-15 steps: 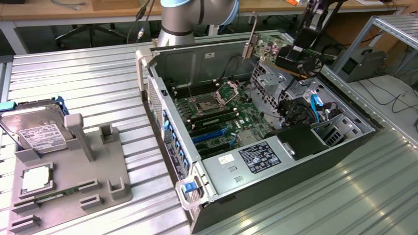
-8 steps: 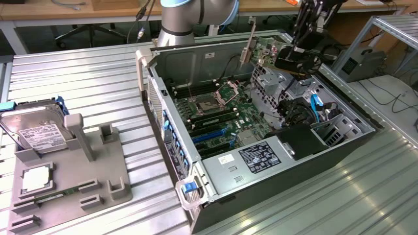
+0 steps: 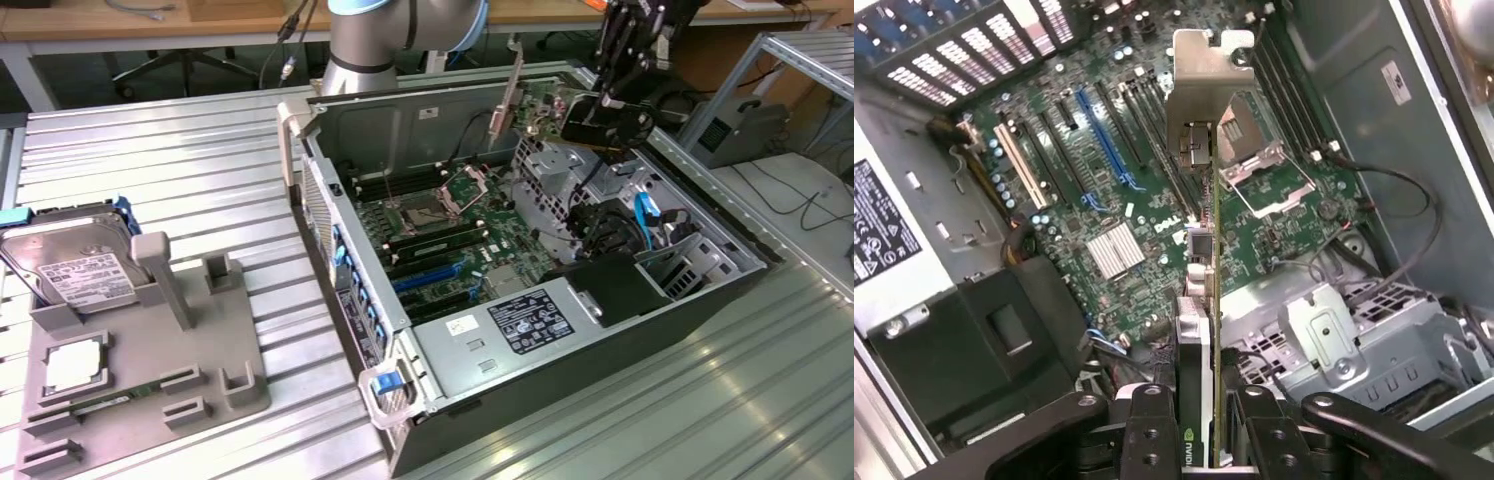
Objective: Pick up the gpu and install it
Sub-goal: 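Insert the gpu into the slot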
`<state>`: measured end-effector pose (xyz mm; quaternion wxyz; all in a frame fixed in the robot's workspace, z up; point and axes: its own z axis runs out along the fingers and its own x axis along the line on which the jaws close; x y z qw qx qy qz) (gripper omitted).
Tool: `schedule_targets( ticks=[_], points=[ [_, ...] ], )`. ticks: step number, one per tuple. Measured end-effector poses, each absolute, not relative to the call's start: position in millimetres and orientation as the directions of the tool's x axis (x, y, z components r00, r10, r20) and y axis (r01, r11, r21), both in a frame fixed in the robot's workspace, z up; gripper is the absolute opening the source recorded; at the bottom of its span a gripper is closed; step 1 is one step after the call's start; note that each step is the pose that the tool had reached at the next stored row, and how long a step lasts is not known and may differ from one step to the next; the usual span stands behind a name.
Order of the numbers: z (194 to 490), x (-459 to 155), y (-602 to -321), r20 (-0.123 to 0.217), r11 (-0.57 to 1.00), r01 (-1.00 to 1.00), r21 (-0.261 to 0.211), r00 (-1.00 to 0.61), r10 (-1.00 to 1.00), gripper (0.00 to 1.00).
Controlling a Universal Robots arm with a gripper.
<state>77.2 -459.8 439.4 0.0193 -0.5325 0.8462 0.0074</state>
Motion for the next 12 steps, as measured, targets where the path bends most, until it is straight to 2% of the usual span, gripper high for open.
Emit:
schedule_targets(
  ticks=[12],
  points=[
    [438.3,77.2,-459.8,-0.041,0.203,-0.979,-0.008,-0.202,-0.979,0.27]
  ],
)
